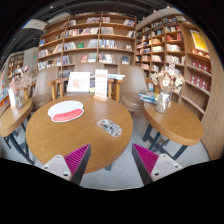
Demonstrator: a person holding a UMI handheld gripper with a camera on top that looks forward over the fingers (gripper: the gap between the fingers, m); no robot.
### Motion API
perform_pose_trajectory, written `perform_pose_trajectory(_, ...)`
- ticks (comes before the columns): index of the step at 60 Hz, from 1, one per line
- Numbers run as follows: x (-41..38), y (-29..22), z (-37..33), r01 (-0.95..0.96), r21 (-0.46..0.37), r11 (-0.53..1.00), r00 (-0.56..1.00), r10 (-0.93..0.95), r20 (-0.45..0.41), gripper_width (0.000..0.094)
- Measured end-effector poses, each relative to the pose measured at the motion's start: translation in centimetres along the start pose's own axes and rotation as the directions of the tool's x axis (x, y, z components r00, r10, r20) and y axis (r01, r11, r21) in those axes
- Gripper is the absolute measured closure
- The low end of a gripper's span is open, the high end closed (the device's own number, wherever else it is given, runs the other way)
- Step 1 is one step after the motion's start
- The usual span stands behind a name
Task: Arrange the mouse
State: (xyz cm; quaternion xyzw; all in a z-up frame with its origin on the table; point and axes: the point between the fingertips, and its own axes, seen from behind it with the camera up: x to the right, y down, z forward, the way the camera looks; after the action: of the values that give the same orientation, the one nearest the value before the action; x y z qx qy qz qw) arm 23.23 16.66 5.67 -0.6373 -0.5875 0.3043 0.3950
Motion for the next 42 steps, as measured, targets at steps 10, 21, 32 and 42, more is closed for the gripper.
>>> perform_pose_trajectory(10,0.6,-0.4,3.4,-0.01,-0.025,1.0,1.0,0.01,0.012,0.0084)
perform_pose_trajectory(21,0.7,-0.1,7.3,-0.009,-0.071,0.997,1.0,0.01,0.018,0.0085)
perform_pose_trajectory(32,1.2,-0.1,11.3,0.008,-0.089,0.996,1.0,-0.007,0.006,0.0083)
perform_pose_trajectory(42,1.5,0.0,14.0,-0.01,-0.107,0.994,1.0,0.012,0.012,0.0081)
